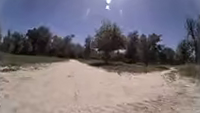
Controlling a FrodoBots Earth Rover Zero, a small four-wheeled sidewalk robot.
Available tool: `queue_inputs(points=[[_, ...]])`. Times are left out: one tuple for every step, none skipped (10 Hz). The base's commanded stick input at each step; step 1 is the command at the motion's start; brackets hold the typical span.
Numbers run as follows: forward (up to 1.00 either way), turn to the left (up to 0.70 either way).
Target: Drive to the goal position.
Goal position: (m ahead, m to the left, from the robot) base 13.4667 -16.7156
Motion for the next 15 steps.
queue_inputs(points=[[0.85, 0.0], [0.85, 0.0], [0.85, 0.0], [0.85, 0.0], [0.85, 0.0], [0.85, 0.0], [0.85, 0.0], [0.85, 0.0], [0.85, 0.0], [0.85, 0.0], [0.85, 0.0], [0.85, 0.0], [0.85, 0.0], [0.85, -0.06], [0.85, -0.22]])
